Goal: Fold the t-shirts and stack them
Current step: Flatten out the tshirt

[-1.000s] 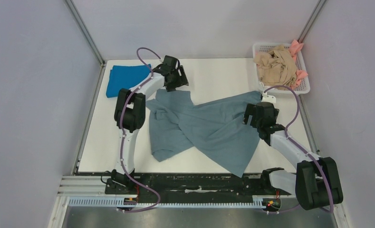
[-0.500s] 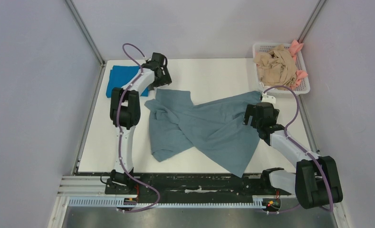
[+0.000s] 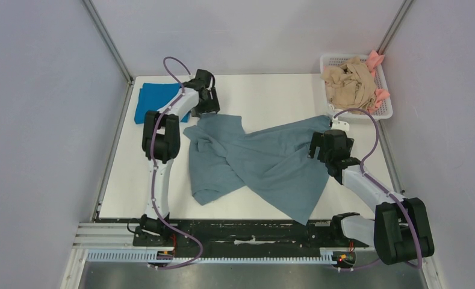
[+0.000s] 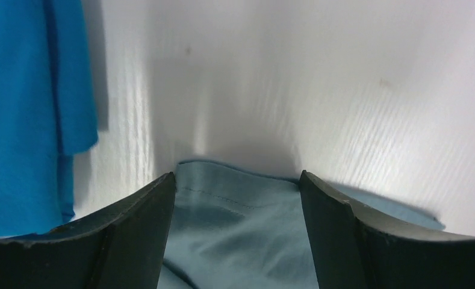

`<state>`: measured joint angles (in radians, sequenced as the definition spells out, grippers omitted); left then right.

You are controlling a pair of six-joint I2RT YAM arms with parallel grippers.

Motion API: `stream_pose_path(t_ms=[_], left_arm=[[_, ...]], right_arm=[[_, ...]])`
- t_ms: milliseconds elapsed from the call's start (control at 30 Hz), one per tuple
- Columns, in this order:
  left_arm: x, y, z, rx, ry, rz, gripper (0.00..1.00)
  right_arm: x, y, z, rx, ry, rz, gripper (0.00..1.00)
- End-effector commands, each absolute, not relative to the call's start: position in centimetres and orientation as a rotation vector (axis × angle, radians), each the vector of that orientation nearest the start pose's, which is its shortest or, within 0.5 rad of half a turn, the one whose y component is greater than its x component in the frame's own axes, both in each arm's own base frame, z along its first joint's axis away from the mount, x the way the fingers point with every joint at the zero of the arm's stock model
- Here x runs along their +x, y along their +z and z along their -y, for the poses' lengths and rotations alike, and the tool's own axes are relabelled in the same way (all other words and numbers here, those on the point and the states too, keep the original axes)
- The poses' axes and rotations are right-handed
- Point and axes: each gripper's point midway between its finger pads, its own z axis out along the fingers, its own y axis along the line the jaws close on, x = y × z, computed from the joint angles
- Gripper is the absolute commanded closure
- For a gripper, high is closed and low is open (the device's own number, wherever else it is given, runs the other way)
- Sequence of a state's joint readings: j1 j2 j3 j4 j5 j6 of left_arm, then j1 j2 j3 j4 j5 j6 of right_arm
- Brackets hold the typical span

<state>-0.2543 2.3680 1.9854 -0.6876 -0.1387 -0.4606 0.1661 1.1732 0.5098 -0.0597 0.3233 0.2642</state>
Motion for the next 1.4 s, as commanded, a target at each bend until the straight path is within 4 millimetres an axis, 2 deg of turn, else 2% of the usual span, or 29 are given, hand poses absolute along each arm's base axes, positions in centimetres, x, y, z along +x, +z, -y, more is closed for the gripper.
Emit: stream_pose_path(t_ms=[0, 133, 200, 233, 267, 300, 400, 533, 633, 700, 800, 967, 1033, 1133, 1233, 1367], left_arm=[[47.8, 0.4, 15.3, -0.155, -0.066, -2.759, 0.19], [46.8, -0.5, 15.2, -0.138, -0.025, -2.776, 0.30], [46.7, -0.8, 15.4, -0.125, -0.033, -2.786, 0.45], [46.7, -0.8, 15.6, -0.123, -0.050, -2.788, 0.58], [46.6, -1.0, 15.6, -0.119, -0.053, -2.790, 0.84], [46.6, -0.9, 15.6, -0.118, -0.049, -2.789, 0.97], [46.5, -0.2, 14.6, -0.133, 0.013, -2.761, 0.98], [45.7, 3.5, 11.1, -0.254, 0.172, -2.605, 0.98], [44.3, 5.6, 9.2, -0.345, 0.178, -2.510, 0.98], [43.2, 6.2, 8.4, -0.388, 0.156, -2.474, 0.98], [41.6, 5.7, 7.7, -0.415, 0.143, -2.461, 0.98], [41.3, 5.7, 7.4, -0.431, 0.121, -2.462, 0.98], [41.3, 5.7, 7.6, -0.429, 0.110, -2.463, 0.98], [41.2, 5.6, 7.5, -0.436, 0.115, -2.466, 0.98], [41.2, 5.5, 7.6, -0.441, 0.106, -2.468, 0.98], [41.2, 5.8, 7.6, -0.448, 0.099, -2.461, 0.98]], right_arm=[[31.6, 7.4, -0.2, 0.289, -0.151, -2.178, 0.02], [31.6, 7.3, -0.3, 0.286, -0.143, -2.179, 0.02], [31.6, 7.3, -0.3, 0.287, -0.146, -2.177, 0.02], [31.6, 7.4, -0.3, 0.288, -0.148, -2.175, 0.02], [31.6, 7.4, -0.2, 0.288, -0.151, -2.176, 0.02], [31.7, 7.5, -0.2, 0.291, -0.153, -2.173, 0.02], [32.0, 8.0, -0.1, 0.293, -0.157, -2.163, 0.02], [33.5, 9.7, -0.3, 0.251, -0.166, -2.137, 0.02], [35.5, 11.5, -0.7, 0.233, -0.157, -2.109, 0.02], [37.2, 12.9, -1.5, 0.208, -0.115, -2.084, 0.02], [40.1, 14.4, -3.1, 0.148, -0.047, -2.059, 0.02], [45.2, 15.5, -5.8, 0.044, -0.037, -2.063, 0.02], [47.1, 15.0, -6.4, 0.050, -0.053, -2.092, 0.02], [49.7, 13.5, -5.6, 0.128, -0.142, -2.140, 0.02], [51.4, 11.4, -4.9, 0.165, -0.226, -2.204, 0.02], [53.3, 9.7, -3.7, 0.216, -0.257, -2.248, 0.03]])
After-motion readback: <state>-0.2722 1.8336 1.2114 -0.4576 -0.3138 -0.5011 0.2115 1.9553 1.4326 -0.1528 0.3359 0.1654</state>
